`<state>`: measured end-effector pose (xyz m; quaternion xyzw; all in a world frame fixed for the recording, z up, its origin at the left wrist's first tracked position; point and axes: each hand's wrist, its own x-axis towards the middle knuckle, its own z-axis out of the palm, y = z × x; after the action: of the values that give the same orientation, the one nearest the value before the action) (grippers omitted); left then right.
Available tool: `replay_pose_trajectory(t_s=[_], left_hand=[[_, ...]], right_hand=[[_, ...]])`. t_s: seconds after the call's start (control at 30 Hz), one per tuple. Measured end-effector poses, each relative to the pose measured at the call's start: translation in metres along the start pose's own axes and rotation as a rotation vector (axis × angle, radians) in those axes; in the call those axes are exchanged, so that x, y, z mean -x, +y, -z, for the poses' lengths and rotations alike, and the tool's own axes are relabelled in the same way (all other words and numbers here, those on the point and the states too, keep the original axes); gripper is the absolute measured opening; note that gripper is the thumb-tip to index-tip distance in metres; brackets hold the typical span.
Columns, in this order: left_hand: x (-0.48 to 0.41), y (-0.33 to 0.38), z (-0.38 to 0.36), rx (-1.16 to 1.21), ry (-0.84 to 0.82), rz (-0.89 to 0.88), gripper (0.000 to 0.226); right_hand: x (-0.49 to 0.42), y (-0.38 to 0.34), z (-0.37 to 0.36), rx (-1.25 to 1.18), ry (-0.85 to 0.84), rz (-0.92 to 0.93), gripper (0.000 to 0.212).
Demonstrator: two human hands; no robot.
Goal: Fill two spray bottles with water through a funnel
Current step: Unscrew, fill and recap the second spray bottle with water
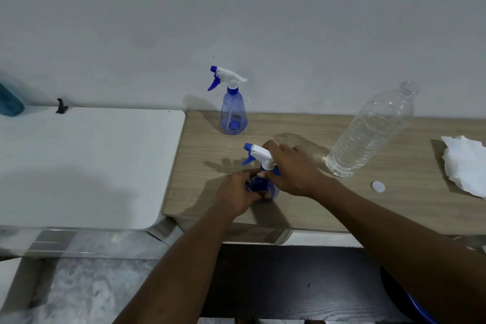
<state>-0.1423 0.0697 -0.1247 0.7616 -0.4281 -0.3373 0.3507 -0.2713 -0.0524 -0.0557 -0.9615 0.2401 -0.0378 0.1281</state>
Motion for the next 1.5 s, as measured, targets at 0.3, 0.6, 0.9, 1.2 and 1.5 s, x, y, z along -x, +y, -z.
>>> replay_pose_trajectory(t_s=[0.3, 0.6, 0.9, 1.2, 1.5], left_hand=[[-0.003, 0.001, -0.002, 0.008, -0.011, 0.034, 0.073], [0.0, 0.004, 0.0, 0.01, -0.015, 0.021, 0.071], [0.001, 0.003, -0.003, 0.023, -0.002, 0.034, 0.073], [0.0, 0.003, -0.003, -0.005, -0.007, 0.039, 0.07], [0.003, 0.01, -0.001, -0.034, -0.007, 0.062, 0.07]], right_hand=[[0.001, -0.001, 0.002, -0.241, -0.024, -0.039, 0.055], [0.003, 0.005, 0.02, -0.502, 0.095, -0.084, 0.027], [0.012, 0.032, 0.132, -0.409, 0.509, -0.237, 0.016], [0.047, 0.096, 0.017, -0.311, 0.031, -0.648, 0.015], [0.06, 0.101, -0.044, -0.247, -0.083, -0.74, 0.026]])
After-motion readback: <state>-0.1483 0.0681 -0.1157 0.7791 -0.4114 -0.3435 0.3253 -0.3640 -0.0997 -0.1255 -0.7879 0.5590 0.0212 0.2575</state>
